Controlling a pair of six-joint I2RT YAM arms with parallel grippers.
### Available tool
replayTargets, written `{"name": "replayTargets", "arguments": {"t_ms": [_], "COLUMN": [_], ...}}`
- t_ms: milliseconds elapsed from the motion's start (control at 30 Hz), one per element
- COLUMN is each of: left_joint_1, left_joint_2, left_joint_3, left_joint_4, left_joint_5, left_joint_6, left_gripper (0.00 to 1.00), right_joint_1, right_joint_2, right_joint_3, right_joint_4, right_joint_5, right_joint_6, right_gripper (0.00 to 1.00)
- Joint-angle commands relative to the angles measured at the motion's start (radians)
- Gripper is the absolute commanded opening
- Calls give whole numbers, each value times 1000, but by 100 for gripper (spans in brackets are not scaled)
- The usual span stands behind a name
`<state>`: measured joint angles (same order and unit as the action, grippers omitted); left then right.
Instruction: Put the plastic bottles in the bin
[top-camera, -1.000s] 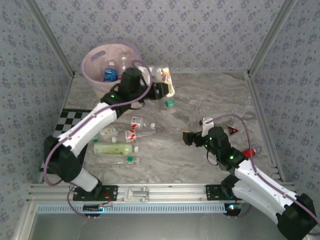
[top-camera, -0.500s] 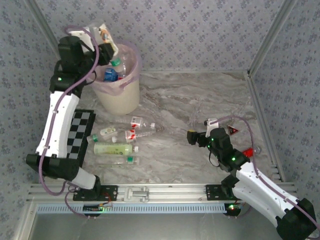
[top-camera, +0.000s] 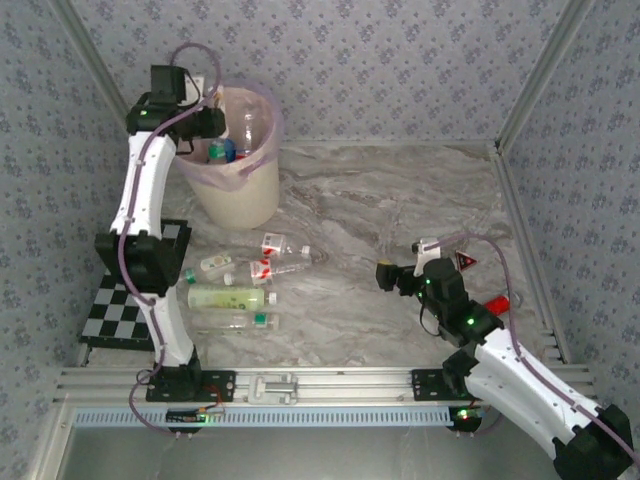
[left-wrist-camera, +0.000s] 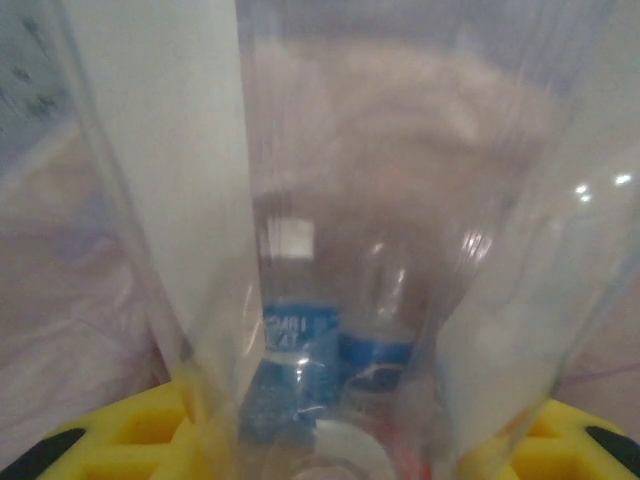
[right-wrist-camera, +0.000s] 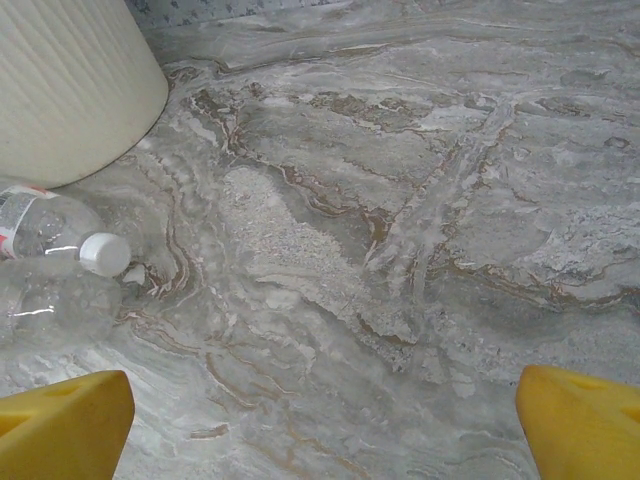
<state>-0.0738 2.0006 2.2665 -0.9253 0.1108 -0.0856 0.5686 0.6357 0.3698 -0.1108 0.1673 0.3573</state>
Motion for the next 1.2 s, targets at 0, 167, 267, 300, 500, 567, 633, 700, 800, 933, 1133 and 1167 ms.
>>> {"name": "replayTargets", "arguments": {"t_ms": [0,167,267,300,500,567,633,700,800,933,1133,1167], "left_joint_1": [1,-1,-2,-3,-27,-33,-41,-48,-52,-56,-58,-58], "left_joint_2": [35,96,98,95,73,73,73,75,75,37,13,14], "left_joint_3": [67,31,-43,-67,-164,-162,-149,-127,-81,-47,103,137], "left_joint_4": [-117,-149,-103,-83,20,28,24,12,-23,-45,-164,-191], "left_joint_5": [46,55,82,98,148,163,165,157,142,132,12,-23], "left_joint_6": [63,67,40,34,34,33,33,41,47,57,57,61], "left_gripper": [6,10,26,37,79,84,88,92,95,98,99,99], "right_joint_1": [-4,-4,-4,-4,-7,-7,-7,-7,-9,-9,-10,-11], "right_joint_2": [-35,-56,-60,-60,-45,-45,-51,-57,-59,-64,-108,-111], "right_joint_3": [-21,-36,-38,-41,-45,-46,-50,-56,-60,-46,-57,-60], "right_joint_4": [-34,-44,-40,-37,-18,-25,-27,-30,-27,-45,-74,-74], "right_joint_5": [1,3,-4,-4,-5,-11,-9,-5,-3,-12,1,2], "right_joint_6": [38,45,51,51,45,46,49,49,47,41,40,40], "right_gripper": [100,100,100,100,100,100,100,100,100,100,100,100]}}
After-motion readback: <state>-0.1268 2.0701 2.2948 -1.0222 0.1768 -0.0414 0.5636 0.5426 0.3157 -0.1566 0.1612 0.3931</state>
